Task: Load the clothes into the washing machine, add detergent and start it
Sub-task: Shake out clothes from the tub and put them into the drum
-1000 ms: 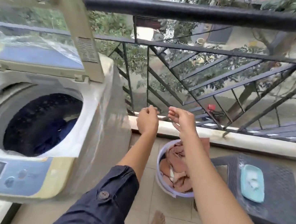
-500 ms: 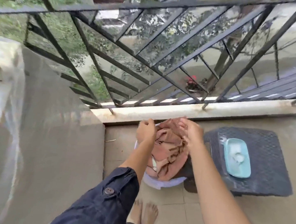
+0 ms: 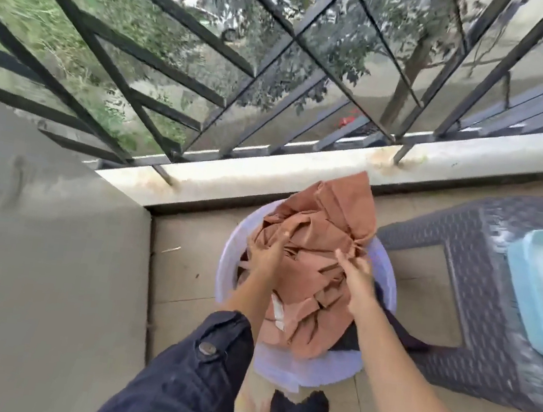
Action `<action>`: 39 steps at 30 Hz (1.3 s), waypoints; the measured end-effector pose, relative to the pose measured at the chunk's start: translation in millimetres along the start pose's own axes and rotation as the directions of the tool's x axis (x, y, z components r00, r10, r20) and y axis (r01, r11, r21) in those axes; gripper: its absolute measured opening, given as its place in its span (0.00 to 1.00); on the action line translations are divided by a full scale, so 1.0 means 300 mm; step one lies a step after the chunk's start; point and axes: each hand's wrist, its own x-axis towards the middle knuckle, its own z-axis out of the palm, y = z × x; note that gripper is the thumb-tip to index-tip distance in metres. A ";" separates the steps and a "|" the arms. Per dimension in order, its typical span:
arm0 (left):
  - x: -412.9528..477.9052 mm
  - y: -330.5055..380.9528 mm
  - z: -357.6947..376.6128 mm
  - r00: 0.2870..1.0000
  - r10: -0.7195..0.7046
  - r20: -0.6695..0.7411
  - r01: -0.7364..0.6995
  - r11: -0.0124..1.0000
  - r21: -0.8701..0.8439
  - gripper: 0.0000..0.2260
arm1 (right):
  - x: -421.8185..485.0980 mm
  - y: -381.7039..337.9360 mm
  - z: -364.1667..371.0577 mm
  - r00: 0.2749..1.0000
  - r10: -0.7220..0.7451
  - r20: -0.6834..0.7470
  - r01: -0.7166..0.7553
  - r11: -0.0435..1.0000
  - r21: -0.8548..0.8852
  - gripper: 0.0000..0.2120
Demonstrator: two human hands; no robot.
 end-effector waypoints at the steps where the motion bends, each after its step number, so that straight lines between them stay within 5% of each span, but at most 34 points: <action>1: 0.051 -0.033 0.018 1.000 0.015 0.008 -0.015 1.000 -0.019 0.51 | -0.018 0.008 0.007 0.999 0.004 -0.036 -0.004 1.000 0.001 0.45; 4: 0.121 -0.071 0.051 0.998 0.055 0.024 -0.056 0.997 0.060 0.41 | -0.121 -0.021 0.071 0.999 0.043 0.006 -0.043 0.998 0.041 0.56; 10: 0.166 -0.145 0.084 0.985 0.159 0.060 -0.157 0.987 -0.046 0.25 | -0.052 0.056 0.118 0.983 0.140 0.115 -0.156 0.978 0.138 0.57; 16: -0.012 -0.132 0.086 0.985 0.132 0.110 -0.118 0.985 -0.129 0.21 | -0.187 -0.030 0.089 0.983 0.033 0.180 -0.087 0.950 0.301 0.46; 19: -0.115 -0.096 0.050 0.979 0.126 0.161 -0.095 0.978 -0.184 0.11 | -0.315 -0.114 0.072 0.987 0.000 0.161 -0.055 0.941 0.334 0.44; 21: -0.189 -0.053 0.019 0.979 0.120 0.166 -0.093 0.983 -0.158 0.06 | -0.390 -0.170 0.058 0.992 0.011 0.129 -0.055 0.937 0.344 0.34; 23: -0.270 -0.002 -0.012 0.976 0.151 0.156 -0.133 0.984 -0.118 0.08 | -0.457 -0.229 0.045 0.997 0.034 0.074 -0.058 0.934 0.353 0.25; 29: -0.524 0.161 -0.087 0.967 0.245 0.075 -0.241 0.969 -0.062 0.20 | -0.665 -0.482 -0.001 0.998 -0.055 -0.013 0.057 0.978 0.200 0.23; 32: -0.666 0.235 -0.139 0.982 0.186 -0.019 -0.187 0.979 -0.084 0.23 | -0.777 -0.617 -0.020 0.990 -0.118 -0.070 0.124 0.989 0.081 0.24; 39: -0.948 0.400 -0.283 0.983 0.183 -0.021 -0.184 0.980 -0.069 0.13 | -1.059 -0.842 -0.042 0.987 -0.130 -0.096 0.130 0.991 -0.002 0.23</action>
